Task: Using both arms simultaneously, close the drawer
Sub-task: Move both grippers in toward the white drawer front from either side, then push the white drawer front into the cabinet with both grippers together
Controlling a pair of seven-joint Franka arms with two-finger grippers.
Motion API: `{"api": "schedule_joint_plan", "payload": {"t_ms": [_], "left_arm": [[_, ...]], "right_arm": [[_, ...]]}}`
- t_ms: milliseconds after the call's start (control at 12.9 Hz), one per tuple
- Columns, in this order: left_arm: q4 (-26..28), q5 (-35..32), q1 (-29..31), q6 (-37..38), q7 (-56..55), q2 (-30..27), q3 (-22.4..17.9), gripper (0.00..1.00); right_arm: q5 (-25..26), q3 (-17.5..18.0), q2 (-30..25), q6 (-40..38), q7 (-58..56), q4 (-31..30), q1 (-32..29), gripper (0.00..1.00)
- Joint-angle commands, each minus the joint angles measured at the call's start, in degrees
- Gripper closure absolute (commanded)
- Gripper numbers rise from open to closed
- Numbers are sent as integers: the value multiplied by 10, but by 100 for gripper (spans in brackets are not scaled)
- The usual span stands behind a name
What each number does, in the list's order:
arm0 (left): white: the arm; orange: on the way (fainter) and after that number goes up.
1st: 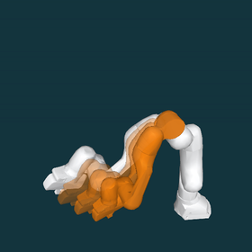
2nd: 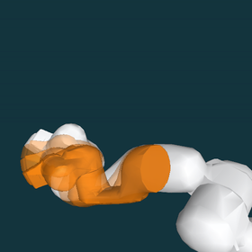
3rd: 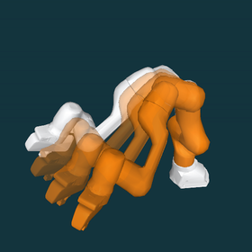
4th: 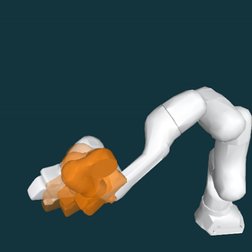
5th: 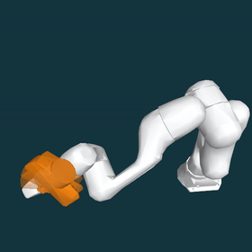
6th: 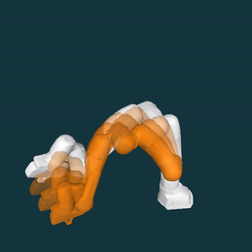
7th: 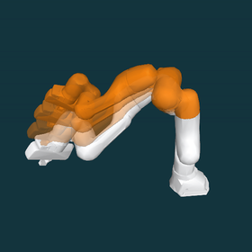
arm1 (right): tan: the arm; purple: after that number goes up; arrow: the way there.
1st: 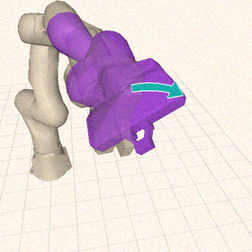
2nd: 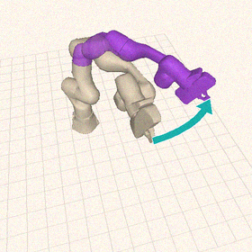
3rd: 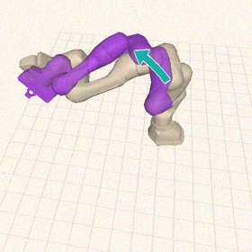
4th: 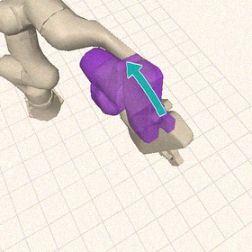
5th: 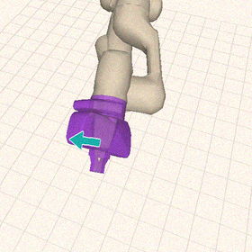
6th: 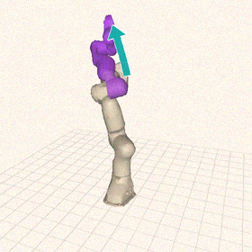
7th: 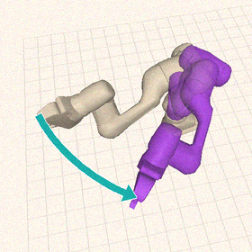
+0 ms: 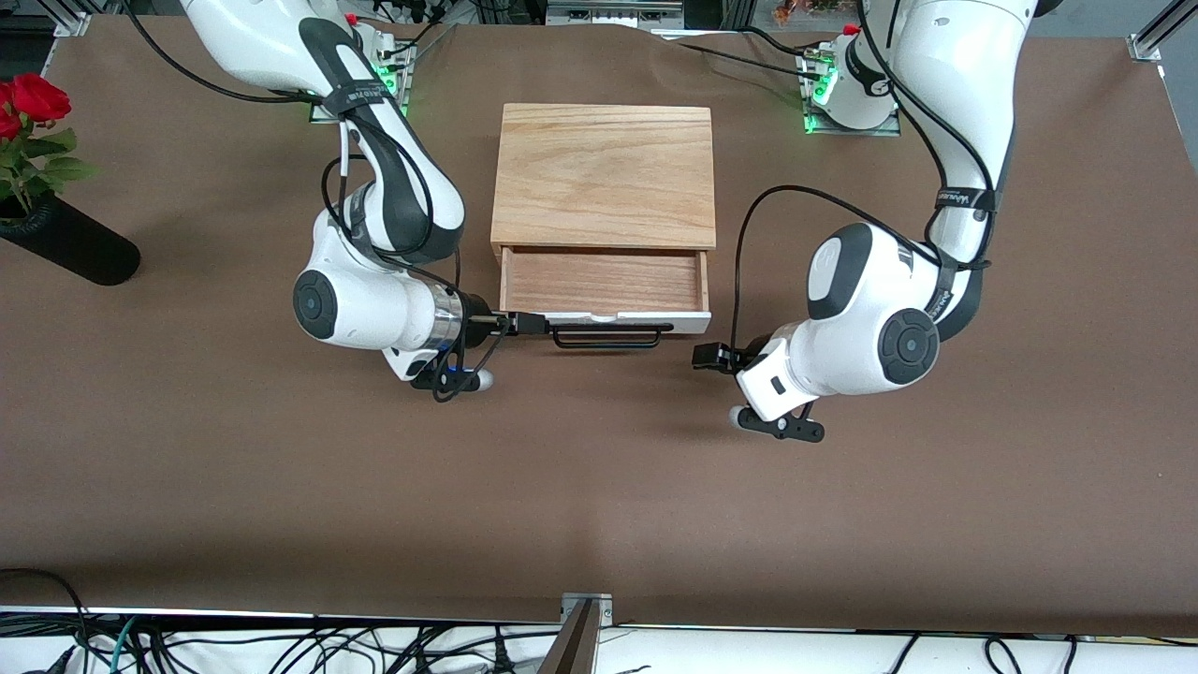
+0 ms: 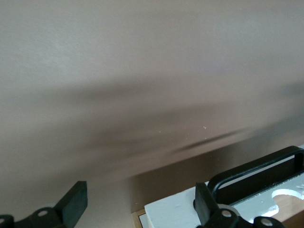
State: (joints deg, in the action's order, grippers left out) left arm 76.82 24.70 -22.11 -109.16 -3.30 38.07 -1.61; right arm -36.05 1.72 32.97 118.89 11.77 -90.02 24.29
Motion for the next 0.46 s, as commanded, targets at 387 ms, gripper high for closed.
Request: {"api": "schedule_joint_plan", "payload": {"t_ms": [387], "left_arm": [[6, 13, -50, 63, -5, 12, 13, 0]], "right_arm": [[-10, 4, 25, 22, -5, 15, 9, 0]]}}
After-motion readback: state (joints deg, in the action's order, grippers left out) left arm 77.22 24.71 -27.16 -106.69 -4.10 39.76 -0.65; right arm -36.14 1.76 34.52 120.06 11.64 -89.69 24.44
